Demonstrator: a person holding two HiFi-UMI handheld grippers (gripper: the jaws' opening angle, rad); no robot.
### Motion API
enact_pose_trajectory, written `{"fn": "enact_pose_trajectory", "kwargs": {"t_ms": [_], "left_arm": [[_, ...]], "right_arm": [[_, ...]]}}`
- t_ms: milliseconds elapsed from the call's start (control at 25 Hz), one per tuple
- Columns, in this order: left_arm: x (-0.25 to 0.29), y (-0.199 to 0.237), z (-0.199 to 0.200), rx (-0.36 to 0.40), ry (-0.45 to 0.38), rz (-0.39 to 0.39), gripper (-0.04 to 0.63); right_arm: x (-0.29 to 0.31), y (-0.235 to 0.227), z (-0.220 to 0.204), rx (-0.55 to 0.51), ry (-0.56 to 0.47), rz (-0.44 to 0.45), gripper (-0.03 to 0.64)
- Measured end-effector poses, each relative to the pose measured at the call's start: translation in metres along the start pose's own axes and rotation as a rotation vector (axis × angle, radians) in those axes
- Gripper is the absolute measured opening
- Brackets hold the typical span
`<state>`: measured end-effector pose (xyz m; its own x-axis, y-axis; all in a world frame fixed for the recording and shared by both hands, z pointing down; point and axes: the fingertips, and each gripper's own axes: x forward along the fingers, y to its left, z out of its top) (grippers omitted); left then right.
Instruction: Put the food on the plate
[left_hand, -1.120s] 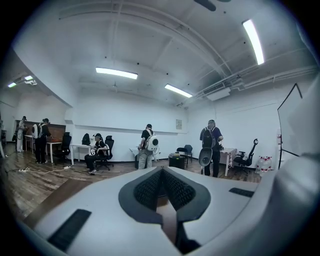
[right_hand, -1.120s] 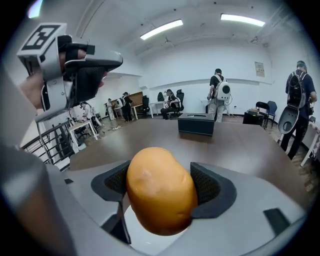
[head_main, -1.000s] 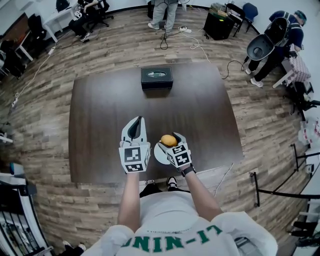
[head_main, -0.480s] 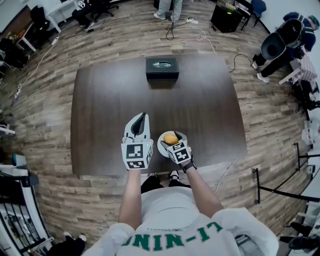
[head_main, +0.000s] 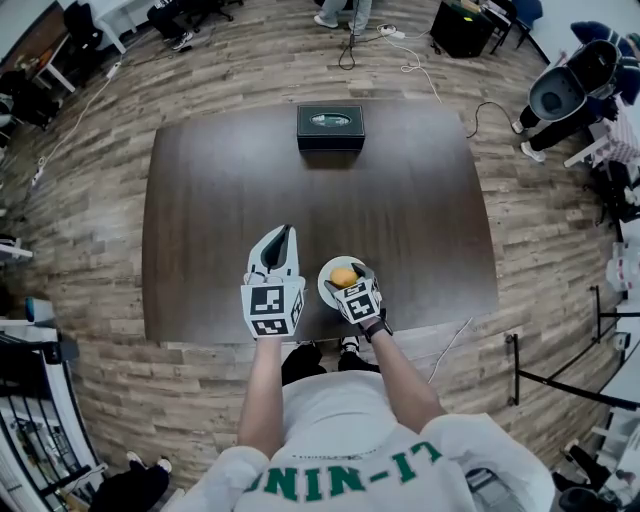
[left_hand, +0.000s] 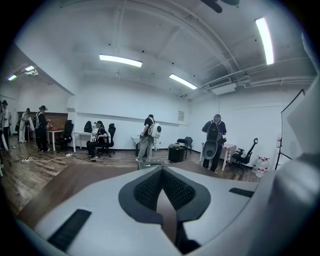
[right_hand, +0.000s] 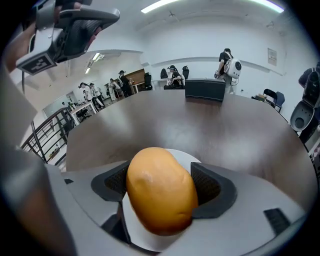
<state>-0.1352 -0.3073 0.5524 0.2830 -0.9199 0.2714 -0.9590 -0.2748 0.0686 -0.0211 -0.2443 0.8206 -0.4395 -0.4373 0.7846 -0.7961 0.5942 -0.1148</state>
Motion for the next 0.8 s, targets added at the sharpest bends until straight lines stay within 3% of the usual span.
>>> {"fn": "enact_pose_trajectory", "kwargs": {"t_ms": [520,640,800], "left_arm": [[-0.0013,0.0044,0.0005,-0.03,-0.005,0.015,0.012],[-0.0039,0.0018,-0.0008,-0.033,-0.004,0.012,0.012],[-0.0063,0.0005,-0.0019,-0.033,-0.002,0.013,0.012]], "right_arm": [[0.0073,-0.0042,0.0007,0.031,-0.012,0.009,0.377],[0.0083,-0.0028,-0.0041,0.035,-0.018,0.003,0.458],[0.0028,-0.0066,0.0006,0.049,-0.051,-0.016,0.48]]}}
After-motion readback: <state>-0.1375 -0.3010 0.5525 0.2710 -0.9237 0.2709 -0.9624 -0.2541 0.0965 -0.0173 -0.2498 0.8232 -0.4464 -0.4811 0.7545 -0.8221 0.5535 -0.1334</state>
